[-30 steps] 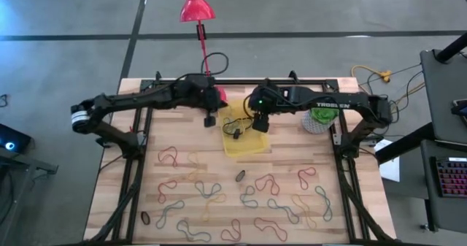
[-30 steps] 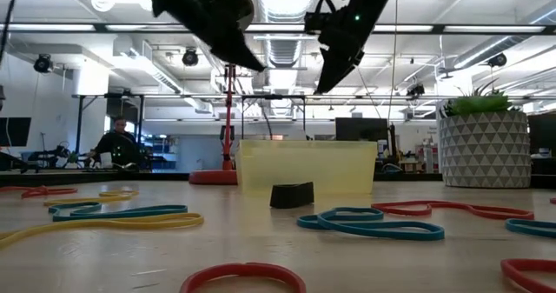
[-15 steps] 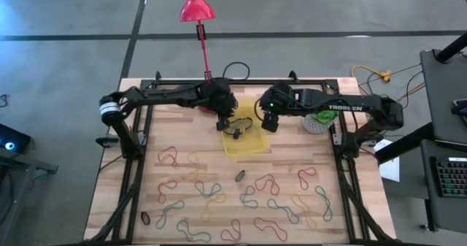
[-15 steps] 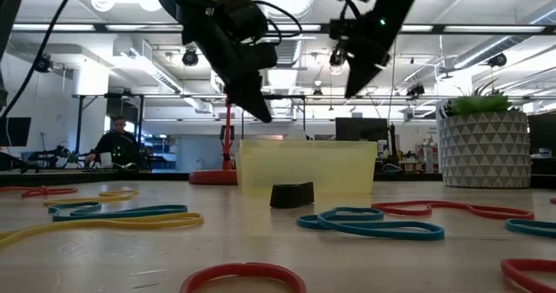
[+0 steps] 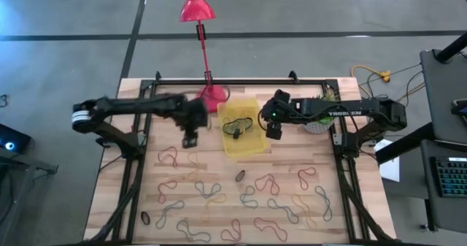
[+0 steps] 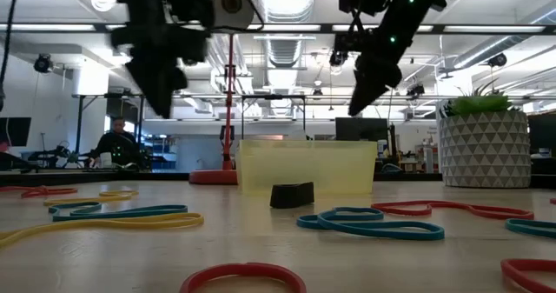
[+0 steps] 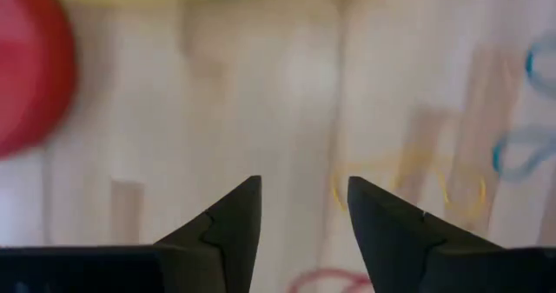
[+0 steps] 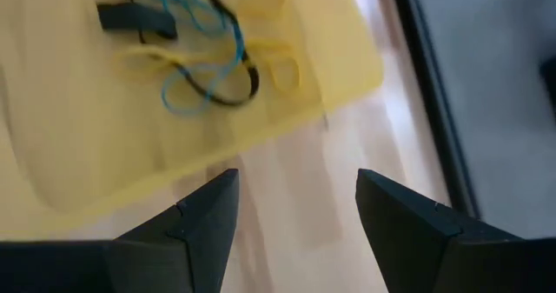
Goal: Pick and place rubber bands into bin
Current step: Put the red rubber band into the yellow bin
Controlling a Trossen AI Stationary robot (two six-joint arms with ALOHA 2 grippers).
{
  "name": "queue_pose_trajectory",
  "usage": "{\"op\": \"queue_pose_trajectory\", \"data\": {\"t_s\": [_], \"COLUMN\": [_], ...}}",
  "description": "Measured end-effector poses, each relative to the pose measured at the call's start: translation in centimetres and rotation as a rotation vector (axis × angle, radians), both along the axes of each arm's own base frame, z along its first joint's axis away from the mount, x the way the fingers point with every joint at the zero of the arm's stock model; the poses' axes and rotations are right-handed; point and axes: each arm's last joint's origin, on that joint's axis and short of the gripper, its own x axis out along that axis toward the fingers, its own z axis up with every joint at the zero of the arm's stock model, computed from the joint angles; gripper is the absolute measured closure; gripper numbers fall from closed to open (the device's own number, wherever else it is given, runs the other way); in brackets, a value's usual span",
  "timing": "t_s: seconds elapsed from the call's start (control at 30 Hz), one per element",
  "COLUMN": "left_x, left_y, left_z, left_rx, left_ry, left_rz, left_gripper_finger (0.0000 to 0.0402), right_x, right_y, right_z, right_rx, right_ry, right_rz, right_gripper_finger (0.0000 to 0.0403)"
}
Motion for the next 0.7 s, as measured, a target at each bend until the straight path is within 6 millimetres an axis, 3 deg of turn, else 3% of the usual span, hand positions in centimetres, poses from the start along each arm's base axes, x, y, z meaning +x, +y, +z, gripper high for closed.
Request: {"op": "queue_pose_trajectory", "data": {"t_s": [0.13, 0.37, 0.53, 0.7], "left_x": [-2.7, -7.4, -9.2, -9.7], "left_y": [-2.2, -2.8, -3.0, -3.1], "left_z": [-2.0, -5.7, -7.6, -9.1], "left_rx": [-0.052, -0.128, -0.111, -0.087], "left_ry": [0.050, 0.142, 0.203, 0.272], "left_rz": [0.066, 0.501, 0.603, 0.615], "left_gripper_finger": [0.0245, 0.0245, 0.0245, 0.0245], "right_x": [0.5, 0.7, 0.6, 0.6], "right_y": [-0.2, -1.1, -1.7, -1.7], "right_z": [1.0, 2.1, 1.8, 1.7], "right_rx": [-0.028, -0.038, -0.039, -0.032], "right_ry": [-0.028, -0.073, -0.077, -0.091], "right_rz": [0.035, 0.012, -0.008, -0.024], "right_gripper_finger": [0.0183, 0.0183, 0.0183, 0.0183]}}
